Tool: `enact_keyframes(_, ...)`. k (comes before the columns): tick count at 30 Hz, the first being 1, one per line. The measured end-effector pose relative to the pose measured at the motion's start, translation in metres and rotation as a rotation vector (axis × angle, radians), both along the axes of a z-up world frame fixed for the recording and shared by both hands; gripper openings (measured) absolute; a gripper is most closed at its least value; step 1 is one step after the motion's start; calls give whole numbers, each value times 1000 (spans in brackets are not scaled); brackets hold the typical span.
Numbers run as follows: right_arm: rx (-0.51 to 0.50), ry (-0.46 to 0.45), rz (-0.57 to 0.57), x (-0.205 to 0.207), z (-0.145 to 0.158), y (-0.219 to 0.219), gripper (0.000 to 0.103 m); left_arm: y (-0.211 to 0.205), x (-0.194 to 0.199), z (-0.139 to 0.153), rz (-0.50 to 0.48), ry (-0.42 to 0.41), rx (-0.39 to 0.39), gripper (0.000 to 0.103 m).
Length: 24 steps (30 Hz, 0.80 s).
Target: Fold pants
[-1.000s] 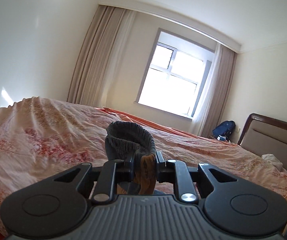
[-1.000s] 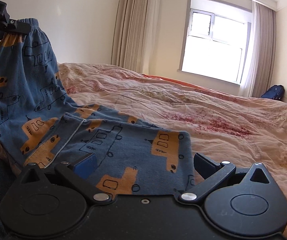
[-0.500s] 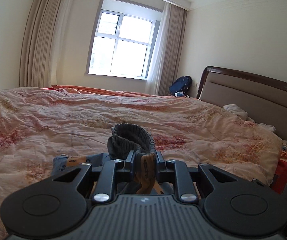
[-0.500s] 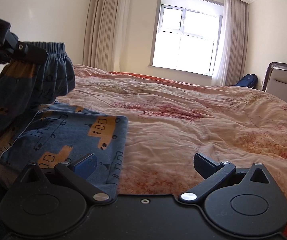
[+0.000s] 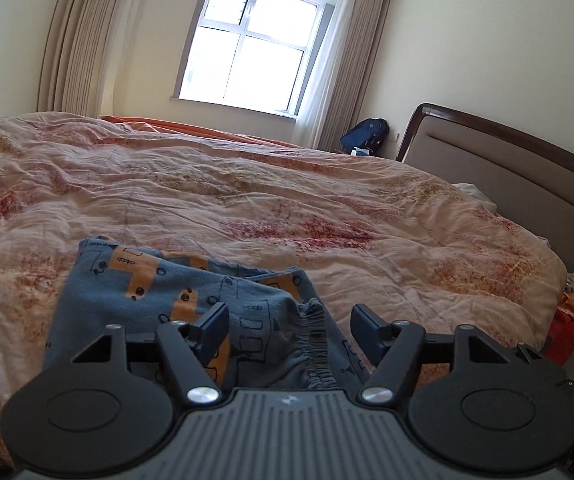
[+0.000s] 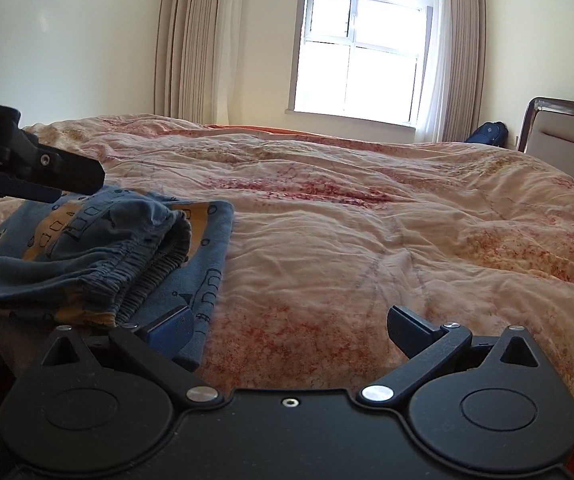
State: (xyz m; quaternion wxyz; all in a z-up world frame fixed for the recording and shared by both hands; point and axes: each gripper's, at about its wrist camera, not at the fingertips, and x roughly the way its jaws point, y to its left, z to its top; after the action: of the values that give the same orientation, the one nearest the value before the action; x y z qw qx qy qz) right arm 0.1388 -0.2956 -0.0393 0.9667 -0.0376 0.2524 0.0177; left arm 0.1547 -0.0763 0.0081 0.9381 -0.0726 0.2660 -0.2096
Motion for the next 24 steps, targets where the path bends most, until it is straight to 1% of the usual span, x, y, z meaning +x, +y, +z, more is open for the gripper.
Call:
enact_keyframes(1, 7, 4, -1, 0, -1, 0, 103, 3, 0, 1, 17, 0, -2, 81)
enact_keyframes(3, 29, 4, 2, 1, -1, -1, 103, 11, 1, 3, 80, -6, 6, 96)
enact_keyframes(5, 98, -5, 22, 0, 2, -4, 103, 19, 2, 2, 146, -13, 25, 102)
enact_keyframes(6, 138, -8, 35, 1, 3, -6, 103, 22, 2, 1, 175, -15, 41, 102)
enact_keyframes(7, 209, -6, 62, 2, 4, -8, 103, 26, 3, -1, 209, -15, 68, 102)
enact_keyframes(10, 392, 37, 136, 10, 4, -10, 103, 34, 5, -8, 294, 8, 161, 102)
enact_keyframes(12, 447, 57, 165, 15, 4, -6, 103, 37, 6, -14, 333, 40, 212, 102)
enact_keyframes(13, 455, 70, 178, 17, 4, -2, 103, 40, 6, -17, 349, 61, 234, 102)
enact_keyframes(15, 447, 86, 193, 18, 5, 7, 103, 44, 4, -21, 365, 92, 252, 102)
enact_keyframes(19, 443, 97, 212, 16, 5, 15, 103, 48, 1, -23, 368, 112, 245, 102)
enact_keyframes(21, 445, 98, 198, 15, 5, 14, 103, 48, 0, -22, 364, 111, 245, 102)
enact_keyframes(24, 450, 58, 123, 12, 8, 5, 103, 46, -2, -20, 355, 104, 255, 103)
